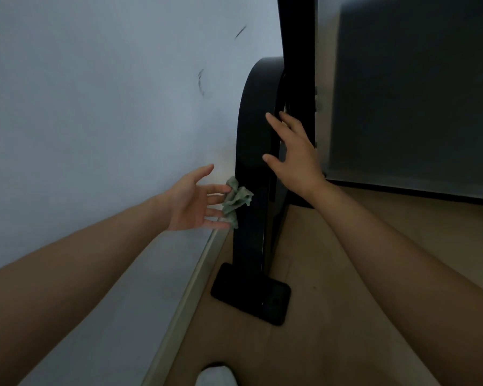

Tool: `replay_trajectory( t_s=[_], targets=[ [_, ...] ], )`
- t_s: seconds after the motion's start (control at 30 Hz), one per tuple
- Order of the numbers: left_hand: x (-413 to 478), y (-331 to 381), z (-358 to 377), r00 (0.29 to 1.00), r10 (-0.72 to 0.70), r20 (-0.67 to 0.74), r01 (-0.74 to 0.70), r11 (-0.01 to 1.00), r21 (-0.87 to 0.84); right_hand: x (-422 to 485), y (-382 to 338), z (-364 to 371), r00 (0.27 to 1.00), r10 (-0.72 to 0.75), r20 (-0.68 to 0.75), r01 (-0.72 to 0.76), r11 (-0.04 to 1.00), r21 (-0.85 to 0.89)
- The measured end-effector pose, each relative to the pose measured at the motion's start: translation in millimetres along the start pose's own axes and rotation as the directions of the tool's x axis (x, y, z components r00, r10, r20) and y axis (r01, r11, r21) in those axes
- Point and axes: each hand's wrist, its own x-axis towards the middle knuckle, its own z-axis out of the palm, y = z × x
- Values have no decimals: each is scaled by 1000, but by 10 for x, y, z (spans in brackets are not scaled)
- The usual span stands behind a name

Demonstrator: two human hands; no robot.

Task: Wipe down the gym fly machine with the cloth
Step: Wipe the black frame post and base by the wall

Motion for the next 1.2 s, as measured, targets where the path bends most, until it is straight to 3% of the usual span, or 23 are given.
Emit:
replay_trajectory(
  t_s=[0.4,0.63,0.8,1.2],
  targets=[
    [103,-811,40,976,-144,-161,148,989,15,-11,35,16,1000,-21,20,21,1000,12],
    [144,-1038,33,970,-181,-161,181,983,-15,-13,34,17,999,-32,18,31,999,30],
    [204,-767,112,975,-92,-202,80,995,-65,-9,48,28,1000,-30,6,30,998,61],
    [120,557,319,961,236,-146,-253,961,-115,-2,81,37,1000,-31,0,31,998,48]
  ],
)
